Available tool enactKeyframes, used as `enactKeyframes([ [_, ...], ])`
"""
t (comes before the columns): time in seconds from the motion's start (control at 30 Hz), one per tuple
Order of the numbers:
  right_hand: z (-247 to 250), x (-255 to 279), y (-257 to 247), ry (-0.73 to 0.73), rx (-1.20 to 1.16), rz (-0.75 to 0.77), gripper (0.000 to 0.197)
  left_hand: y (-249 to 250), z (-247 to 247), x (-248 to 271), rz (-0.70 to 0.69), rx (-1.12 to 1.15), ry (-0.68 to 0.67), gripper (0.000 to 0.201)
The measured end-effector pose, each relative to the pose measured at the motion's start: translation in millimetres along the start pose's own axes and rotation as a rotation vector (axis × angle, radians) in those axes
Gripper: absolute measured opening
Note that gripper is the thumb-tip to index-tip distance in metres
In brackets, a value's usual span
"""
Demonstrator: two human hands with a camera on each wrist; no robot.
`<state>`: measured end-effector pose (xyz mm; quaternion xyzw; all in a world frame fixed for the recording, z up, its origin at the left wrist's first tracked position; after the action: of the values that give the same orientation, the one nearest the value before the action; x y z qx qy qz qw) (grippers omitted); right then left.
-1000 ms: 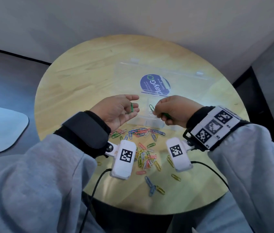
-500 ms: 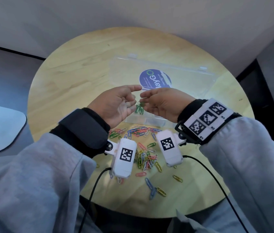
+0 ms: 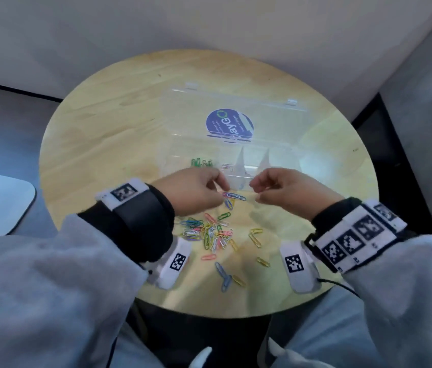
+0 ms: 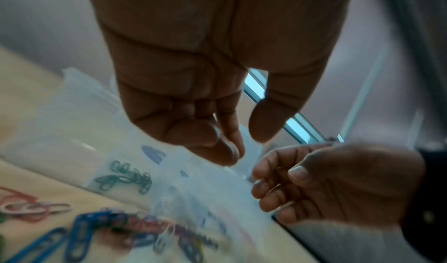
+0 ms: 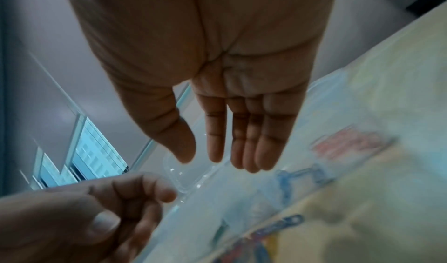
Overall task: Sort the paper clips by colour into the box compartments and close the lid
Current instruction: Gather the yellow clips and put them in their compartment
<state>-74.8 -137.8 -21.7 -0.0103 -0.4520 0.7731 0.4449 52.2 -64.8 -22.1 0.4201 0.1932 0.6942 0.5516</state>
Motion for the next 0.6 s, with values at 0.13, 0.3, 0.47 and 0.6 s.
enactKeyframes([
  [0.13,-20,18,39,-0.088,0.296,-0.128,0.041,11,-37,5,-0.026,-0.420,-0.079,0.028],
  [0.3,-43,29,56,-0.186,0.457,-0.116,0.068,12,-68,-2,-0.031,-0.683,-0.121,0.031],
  [0.47,-48,31,60,-0.205,0.537,-0.071,0.068,17,-86,-7,-0.039,-0.871,-0.162,0.033],
  [0.6,-51,27,58,-0.190,0.539,-0.030,0.058,16,-95,-10,-0.053,-0.926,-0.176,0.026],
])
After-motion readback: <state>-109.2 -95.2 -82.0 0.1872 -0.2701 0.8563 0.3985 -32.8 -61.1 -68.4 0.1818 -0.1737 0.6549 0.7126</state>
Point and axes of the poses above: each hand's wrist, its own x-axis away from the middle knuckle, its own z-axis out of the back of the hand, y = z × x, the point moved 9 cm from there along -x, towards the middle knuckle, and after that the axes turned 2 degrees about -y, right-handed, at the moved point
